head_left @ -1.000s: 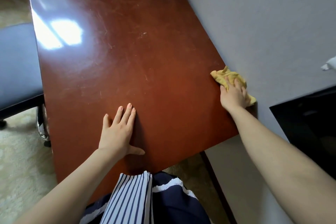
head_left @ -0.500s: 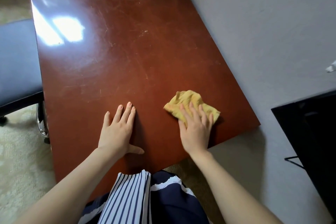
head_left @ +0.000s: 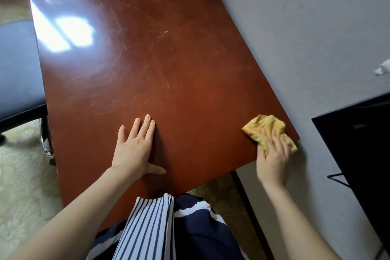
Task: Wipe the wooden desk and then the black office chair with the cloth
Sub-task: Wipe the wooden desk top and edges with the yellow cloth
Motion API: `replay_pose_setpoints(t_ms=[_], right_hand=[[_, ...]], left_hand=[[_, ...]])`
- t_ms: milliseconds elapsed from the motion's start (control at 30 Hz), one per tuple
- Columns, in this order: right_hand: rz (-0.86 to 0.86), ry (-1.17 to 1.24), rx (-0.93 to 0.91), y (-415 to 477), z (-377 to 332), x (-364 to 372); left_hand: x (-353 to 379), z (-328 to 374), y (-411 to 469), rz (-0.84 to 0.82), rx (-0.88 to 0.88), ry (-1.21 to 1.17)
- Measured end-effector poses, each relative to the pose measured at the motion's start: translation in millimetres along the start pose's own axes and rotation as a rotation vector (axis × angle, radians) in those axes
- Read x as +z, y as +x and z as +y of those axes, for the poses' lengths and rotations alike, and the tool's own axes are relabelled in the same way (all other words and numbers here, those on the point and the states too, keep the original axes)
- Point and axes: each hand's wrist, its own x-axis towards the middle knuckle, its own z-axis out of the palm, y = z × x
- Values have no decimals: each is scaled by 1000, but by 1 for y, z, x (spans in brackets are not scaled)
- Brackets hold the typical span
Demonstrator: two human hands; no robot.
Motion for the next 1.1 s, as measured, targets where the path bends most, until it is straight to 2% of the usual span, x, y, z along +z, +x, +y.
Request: replay_pose_setpoints(t_ms=[67, 233, 433, 600, 700, 933, 1100], right_hand=[[18, -16, 94, 23, 1, -3], [-41, -122, 189, 78, -18, -3], [-220, -176, 223, 148, -68, 5], [-315, -102, 236, 183, -112, 21], [-356, -121, 110, 177, -139, 36], [-358, -114, -389, 92, -190, 63], [-333, 7, -534, 27, -178, 56]], left_hand=[[0, 1, 0, 5, 1, 9], [2, 1, 0, 14, 3, -3], [3, 0, 1, 3, 3, -40], [2, 1, 2, -1, 9, -40], [1, 0, 2, -6, 5, -50], [-1, -1, 1, -5, 7, -48], [0, -1, 0, -3, 0, -44]])
